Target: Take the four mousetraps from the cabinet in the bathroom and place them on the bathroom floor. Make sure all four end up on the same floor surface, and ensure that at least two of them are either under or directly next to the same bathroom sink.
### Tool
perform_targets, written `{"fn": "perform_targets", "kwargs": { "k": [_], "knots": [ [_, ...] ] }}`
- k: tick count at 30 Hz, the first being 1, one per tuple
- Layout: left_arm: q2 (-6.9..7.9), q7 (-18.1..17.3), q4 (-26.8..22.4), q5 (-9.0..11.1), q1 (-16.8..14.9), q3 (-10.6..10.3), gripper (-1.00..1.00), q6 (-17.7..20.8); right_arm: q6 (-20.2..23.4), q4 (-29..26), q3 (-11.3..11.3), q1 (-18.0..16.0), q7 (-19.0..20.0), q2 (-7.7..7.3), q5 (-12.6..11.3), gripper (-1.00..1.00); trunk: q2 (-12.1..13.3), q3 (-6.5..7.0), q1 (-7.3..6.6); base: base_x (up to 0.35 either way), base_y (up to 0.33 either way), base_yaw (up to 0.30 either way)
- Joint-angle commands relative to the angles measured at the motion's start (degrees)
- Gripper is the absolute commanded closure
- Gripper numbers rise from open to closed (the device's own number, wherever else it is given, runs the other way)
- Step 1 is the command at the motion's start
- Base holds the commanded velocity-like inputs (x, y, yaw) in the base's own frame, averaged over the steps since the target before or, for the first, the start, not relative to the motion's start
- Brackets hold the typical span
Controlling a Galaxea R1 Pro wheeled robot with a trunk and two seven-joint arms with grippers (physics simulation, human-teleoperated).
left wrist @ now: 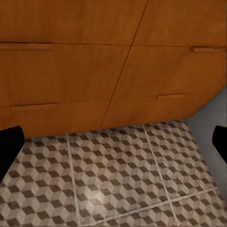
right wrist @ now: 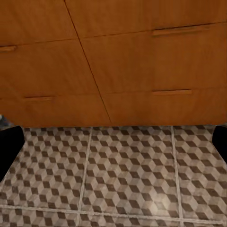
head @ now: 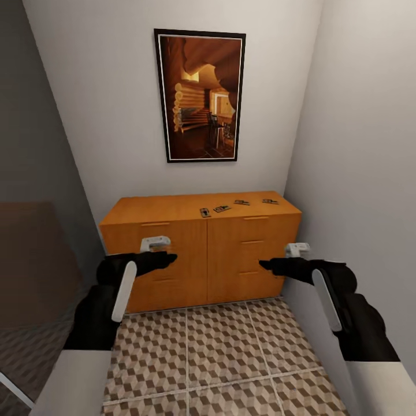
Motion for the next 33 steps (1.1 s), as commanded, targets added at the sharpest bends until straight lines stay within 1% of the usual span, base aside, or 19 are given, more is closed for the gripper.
{"fn": "perform_targets", "kwargs": {
  "k": [1, 6, 9, 13, 16, 17, 18, 19, 22, 25, 28, 31, 33],
  "knots": [
    [-0.02, 0.0, 0.0, 0.4, -1.0, 0.0, -1.00, 0.3, 0.3, 0.0, 0.0, -0.9, 0.1, -0.04, -0.5, -1.00, 0.0, -0.07, 0.00, 0.000, 0.000, 0.000],
    [-0.02, 0.0, 0.3, 1.2, -5.5, 0.1, -1.00, 0.3, 0.5, 0.0, -0.1, -5.2, 0.6, 0.01, -1.1, -1.00, 0.0, -0.07, 0.00, 0.000, 0.000, 0.000],
    [-0.03, 0.0, 1.4, 1.4, -8.5, 0.1, -1.00, 0.3, 0.5, 0.2, -0.1, -8.0, 0.7, 0.05, -1.3, -1.00, 0.0, -0.07, 0.00, 0.000, 0.000, 0.000],
    [-0.03, 0.0, 4.4, 1.5, -12.9, 0.2, -1.00, 0.3, 0.5, 0.9, 0.0, -11.8, 0.4, 0.13, -1.3, -1.00, 0.0, -0.07, 0.00, 0.000, 0.000, 0.000],
    [0.02, 0.0, 7.8, 1.6, -16.0, 0.4, -1.00, 0.2, 0.5, 2.5, 0.0, -14.3, -0.7, 0.21, -1.2, -1.00, 0.0, -0.07, 0.00, 0.000, 0.000, 0.000],
    [0.02, 0.0, 9.2, 1.5, -17.0, 0.5, -1.00, 0.2, 0.5, 3.3, 0.0, -15.1, -1.3, 0.24, -1.2, -1.00, 0.0, -0.07, 0.00, 0.000, 0.000, 0.000],
    [0.04, 0.0, 12.1, 1.5, -19.0, 0.5, -1.00, 0.1, 0.3, 5.0, 0.0, -17.0, -3.1, 0.33, -1.2, -1.00, 0.0, -0.07, 0.00, 0.000, 0.000, 0.000],
    [0.11, 0.1, 15.6, 1.5, -21.5, 0.6, -1.00, 0.0, 0.1, 7.4, 0.1, -19.5, -6.3, 0.41, -1.2, -1.00, 0.0, -0.07, 0.00, 0.000, 0.000, 0.000],
    [0.28, 0.1, 20.0, 1.5, -24.4, 0.6, -1.00, -0.2, -0.4, 11.0, 0.2, -22.8, -11.2, 0.44, -1.1, -1.00, 0.0, -0.07, 0.00, 0.000, 0.000, 0.000],
    [0.53, 0.5, 23.0, 1.4, -26.9, 0.7, -1.00, -0.3, -1.5, 14.4, 0.2, -25.6, -15.1, 0.36, -1.0, -1.00, 0.0, -0.07, 0.00, 0.000, 0.000, 0.000],
    [0.88, 1.6, 24.9, 1.4, -30.0, 1.0, -1.00, -0.4, -3.2, 17.7, 0.2, -28.7, -17.6, 0.38, -1.1, -1.00, 0.0, -0.07, 0.00, 0.000, 0.000, 0.000],
    [1.06, 3.1, 26.3, 1.4, -33.9, 1.9, -1.00, -0.4, -4.3, 20.7, 0.2, -31.7, -18.9, 0.52, -1.3, -1.00, 0.0, -0.07, 0.00, 0.000, 0.000, 0.000],
    [1.11, 4.1, 27.5, 1.4, -36.6, 2.7, -1.00, -0.4, -4.7, 22.5, 0.2, -33.6, -19.4, 0.87, -1.4, -1.00, 0.0, -0.07, 0.00, 0.000, 0.000, 0.000]
  ]
}}
